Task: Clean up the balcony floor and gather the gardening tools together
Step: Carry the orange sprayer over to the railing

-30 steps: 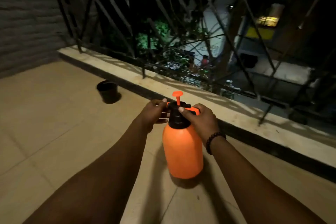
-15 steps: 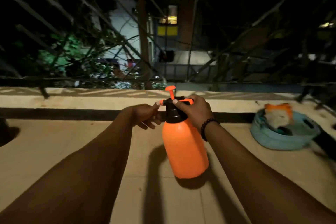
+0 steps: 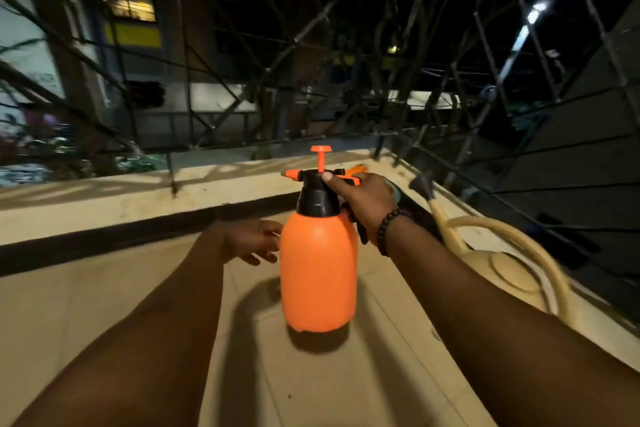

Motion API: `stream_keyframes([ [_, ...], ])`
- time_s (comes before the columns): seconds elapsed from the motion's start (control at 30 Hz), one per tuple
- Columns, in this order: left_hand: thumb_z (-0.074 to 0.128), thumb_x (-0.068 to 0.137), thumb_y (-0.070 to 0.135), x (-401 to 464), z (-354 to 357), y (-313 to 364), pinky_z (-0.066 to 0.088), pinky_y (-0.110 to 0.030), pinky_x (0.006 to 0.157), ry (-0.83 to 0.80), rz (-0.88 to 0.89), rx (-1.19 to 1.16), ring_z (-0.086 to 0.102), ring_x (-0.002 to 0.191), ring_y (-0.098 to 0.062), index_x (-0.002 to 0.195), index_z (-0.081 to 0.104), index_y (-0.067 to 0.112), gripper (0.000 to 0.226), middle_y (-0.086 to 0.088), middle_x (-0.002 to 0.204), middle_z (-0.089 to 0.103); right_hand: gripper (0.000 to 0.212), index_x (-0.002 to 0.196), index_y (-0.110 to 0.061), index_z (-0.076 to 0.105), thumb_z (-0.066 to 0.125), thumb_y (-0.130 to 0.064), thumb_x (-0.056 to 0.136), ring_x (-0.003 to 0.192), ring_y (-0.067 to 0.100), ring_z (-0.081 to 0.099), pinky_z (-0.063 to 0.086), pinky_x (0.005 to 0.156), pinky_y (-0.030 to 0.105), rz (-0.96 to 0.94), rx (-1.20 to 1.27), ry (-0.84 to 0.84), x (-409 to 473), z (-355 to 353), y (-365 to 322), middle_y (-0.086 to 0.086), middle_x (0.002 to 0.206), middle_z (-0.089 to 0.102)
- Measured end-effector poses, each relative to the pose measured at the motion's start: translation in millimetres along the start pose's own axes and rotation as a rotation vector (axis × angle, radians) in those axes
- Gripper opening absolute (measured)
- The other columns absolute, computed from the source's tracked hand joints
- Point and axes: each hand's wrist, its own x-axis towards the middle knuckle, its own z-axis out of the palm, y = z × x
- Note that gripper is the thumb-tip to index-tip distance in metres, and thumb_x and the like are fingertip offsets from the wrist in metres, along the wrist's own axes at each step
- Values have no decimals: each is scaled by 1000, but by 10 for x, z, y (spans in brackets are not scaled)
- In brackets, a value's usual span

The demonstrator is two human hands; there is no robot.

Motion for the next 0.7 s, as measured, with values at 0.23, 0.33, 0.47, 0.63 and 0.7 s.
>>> stream_keyframes([
  [0.23,85,72,29,312,411,836,43,-44,109,-246,246,57,55,126,-16,150,39,36,90,8,135,61,29,83,-9,68,76,-37,83,58,18,62,49,51,28,184,-6,-23,-239,-918,219,3,63,66],
  [0.33,84,77,33,386,619,1121,42,-45,111,-257,360,65,54,127,-12,149,43,34,83,9,137,59,30,90,-2,65,75,-30,84,63,21,68,57,56,26,283,-75,-117,-296,-1235,235,15,80,68],
  [0.47,84,76,38,478,1021,1379,43,-47,110,-348,413,139,53,127,-11,151,37,39,89,10,139,54,44,106,5,64,74,-33,84,92,36,71,56,90,47,398,-131,-158,-500,-1742,476,18,91,72],
  [0.63,85,67,51,611,1741,1719,48,-41,107,-461,478,218,57,124,-10,150,40,40,95,15,146,49,37,118,-2,60,69,-24,90,101,31,70,53,96,44,559,-248,-214,-853,-2454,706,13,98,70],
  [0.7,82,79,31,630,2037,1873,49,-23,100,-517,498,196,57,121,-7,149,42,34,80,18,141,51,31,115,-7,62,71,-18,88,99,28,71,58,85,37,626,-294,-224,-974,-2692,797,12,100,70],
])
